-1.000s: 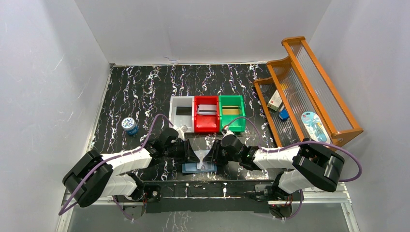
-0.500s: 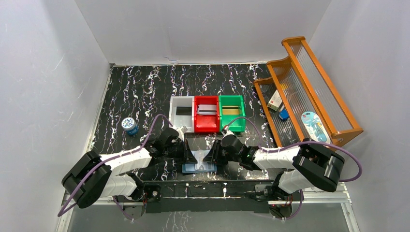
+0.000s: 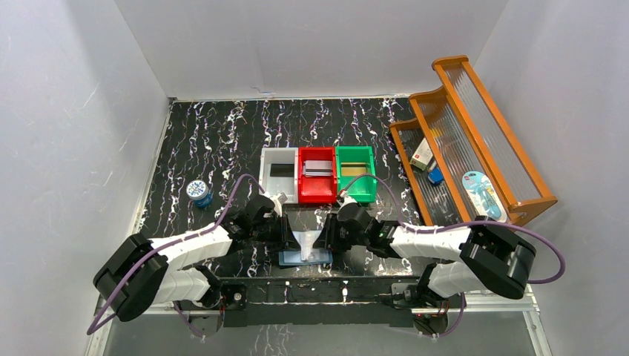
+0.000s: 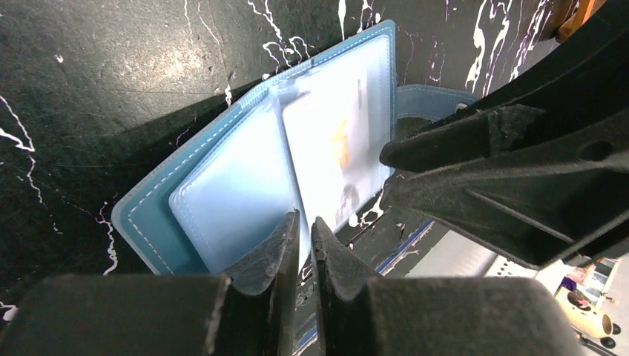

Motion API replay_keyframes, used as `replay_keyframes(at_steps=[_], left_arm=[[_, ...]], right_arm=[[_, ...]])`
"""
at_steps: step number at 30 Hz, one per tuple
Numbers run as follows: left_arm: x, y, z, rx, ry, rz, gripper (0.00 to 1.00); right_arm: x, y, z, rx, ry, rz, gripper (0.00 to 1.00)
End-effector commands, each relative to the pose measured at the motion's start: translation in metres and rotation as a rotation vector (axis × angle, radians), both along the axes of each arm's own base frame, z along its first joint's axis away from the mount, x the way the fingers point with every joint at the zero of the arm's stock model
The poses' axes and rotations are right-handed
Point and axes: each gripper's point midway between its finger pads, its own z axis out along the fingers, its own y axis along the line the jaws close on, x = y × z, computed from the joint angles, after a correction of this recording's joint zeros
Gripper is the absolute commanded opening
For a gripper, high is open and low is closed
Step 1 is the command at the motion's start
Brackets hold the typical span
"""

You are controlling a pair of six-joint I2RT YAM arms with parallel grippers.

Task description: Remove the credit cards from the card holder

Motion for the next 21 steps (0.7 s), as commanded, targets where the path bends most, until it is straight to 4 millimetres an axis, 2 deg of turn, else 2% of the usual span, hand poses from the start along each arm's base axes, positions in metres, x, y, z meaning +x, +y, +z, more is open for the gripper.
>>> replay_keyframes(at_steps=[1,4,8,16,21], left_arm=[[0.005,-0.007,0.017,-0.039,-0.037,-0.008,0.11],[0.005,-0.008,0.021,-0.05,-0.041,-0.013,0.09],[0.004,-0.008,0.021,-0.047,-0.038,-0.016,0.07],[0.0,-0.009,0.01,-0.037,-0.003,-0.028,0.23],[-0.001,-0.011,0.004,-0.037,0.013,-0.036,0.27]], right_arm=[[0.003,0.028,0.04,0.111,-0.069,0.086,0.41],[0.003,0.035,0.04,0.119,-0.061,0.103,0.43],[0.008,0.026,0.015,0.01,-0.021,0.055,0.44],[0.014,-0.01,-0.011,-0.142,-0.007,-0.074,0.46],[0.008,-0.014,-0.019,-0.128,0.009,-0.069,0.46]])
